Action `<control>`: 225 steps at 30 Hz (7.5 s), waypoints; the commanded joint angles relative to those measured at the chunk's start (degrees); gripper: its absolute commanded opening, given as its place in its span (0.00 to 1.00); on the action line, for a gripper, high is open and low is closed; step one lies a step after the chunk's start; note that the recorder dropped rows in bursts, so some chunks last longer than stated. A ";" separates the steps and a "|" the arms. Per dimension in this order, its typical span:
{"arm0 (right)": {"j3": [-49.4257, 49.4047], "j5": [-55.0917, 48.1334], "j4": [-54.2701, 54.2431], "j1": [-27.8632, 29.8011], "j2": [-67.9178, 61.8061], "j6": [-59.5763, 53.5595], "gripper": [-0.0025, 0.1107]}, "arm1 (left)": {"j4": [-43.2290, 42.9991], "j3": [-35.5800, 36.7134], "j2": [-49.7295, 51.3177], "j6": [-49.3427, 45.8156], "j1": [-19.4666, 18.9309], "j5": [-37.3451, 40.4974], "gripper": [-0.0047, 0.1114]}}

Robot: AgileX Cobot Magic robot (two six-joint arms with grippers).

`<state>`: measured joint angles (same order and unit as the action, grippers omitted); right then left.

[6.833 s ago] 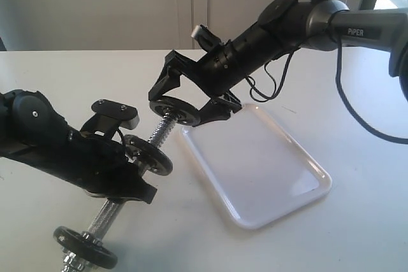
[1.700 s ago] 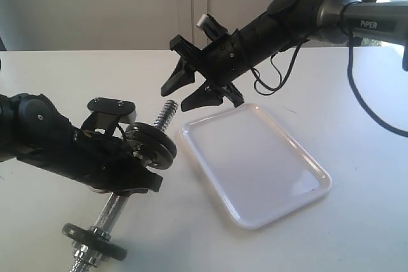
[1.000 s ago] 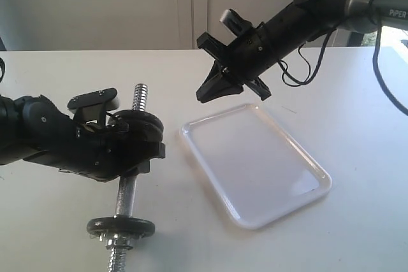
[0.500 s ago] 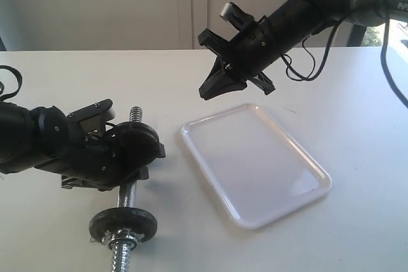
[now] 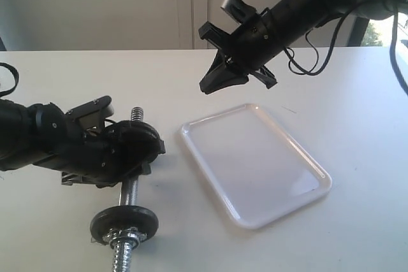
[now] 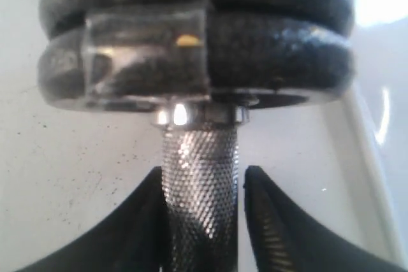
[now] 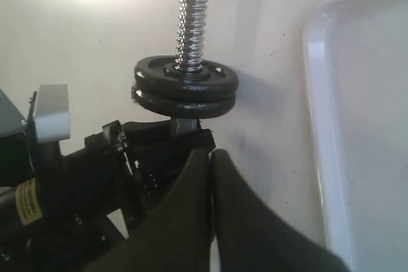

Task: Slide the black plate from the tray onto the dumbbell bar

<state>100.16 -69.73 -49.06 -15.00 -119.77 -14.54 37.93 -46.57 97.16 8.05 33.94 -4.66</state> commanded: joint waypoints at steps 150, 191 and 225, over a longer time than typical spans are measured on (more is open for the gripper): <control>-0.97 12.47 49.06 -32.07 -4.74 39.18 0.19 | -15.94 1.85 -17.87 -13.80 -19.67 19.77 0.04; -0.84 5.22 65.37 -32.07 10.78 35.45 0.09 | -15.80 1.85 -19.97 -13.01 -19.67 20.86 0.04; -47.22 14.14 73.36 -32.07 79.07 48.19 0.02 | -15.93 12.05 -73.49 -10.41 -19.67 27.53 0.04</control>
<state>55.24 -56.37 23.57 -47.32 -43.84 33.38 21.54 -34.81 25.49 -2.65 14.55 21.33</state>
